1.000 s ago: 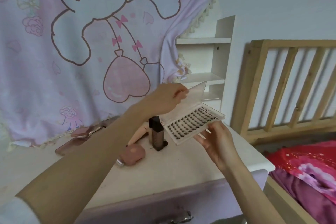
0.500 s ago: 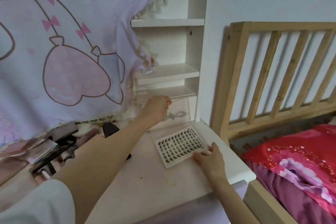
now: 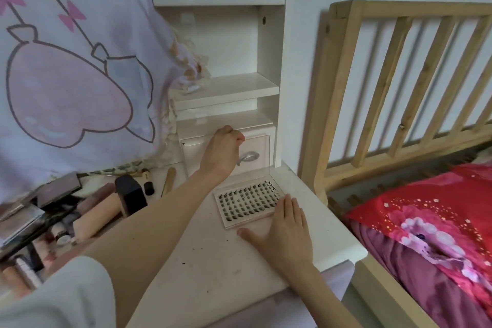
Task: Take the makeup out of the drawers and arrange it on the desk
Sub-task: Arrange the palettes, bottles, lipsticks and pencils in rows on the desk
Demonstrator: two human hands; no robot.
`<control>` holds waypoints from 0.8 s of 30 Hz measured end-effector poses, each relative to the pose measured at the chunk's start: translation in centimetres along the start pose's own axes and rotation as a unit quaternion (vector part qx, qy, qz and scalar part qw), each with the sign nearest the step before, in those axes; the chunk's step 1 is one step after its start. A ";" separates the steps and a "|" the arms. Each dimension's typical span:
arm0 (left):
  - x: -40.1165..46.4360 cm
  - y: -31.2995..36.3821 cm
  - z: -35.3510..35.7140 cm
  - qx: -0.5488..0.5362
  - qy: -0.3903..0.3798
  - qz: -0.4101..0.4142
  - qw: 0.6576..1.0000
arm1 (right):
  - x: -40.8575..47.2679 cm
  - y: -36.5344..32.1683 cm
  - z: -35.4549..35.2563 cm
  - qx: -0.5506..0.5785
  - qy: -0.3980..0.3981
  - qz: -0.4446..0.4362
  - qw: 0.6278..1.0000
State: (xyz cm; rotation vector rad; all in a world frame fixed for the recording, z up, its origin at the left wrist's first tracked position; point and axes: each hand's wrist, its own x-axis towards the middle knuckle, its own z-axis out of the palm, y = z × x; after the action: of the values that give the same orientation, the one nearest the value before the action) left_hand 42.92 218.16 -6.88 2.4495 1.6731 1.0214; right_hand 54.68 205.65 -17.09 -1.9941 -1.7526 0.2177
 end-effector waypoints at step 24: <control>-3.0 -0.9 -2.3 0.166 -0.156 0.137 0.964 | -0.5 0.3 -0.9 -0.047 -0.011 0.021 0.999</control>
State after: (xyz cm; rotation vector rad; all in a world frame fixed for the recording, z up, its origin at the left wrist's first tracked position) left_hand 40.32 215.23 -6.92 2.9226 1.5358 0.3457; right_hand 55.22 204.96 -16.51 -2.1041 -1.7655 0.1751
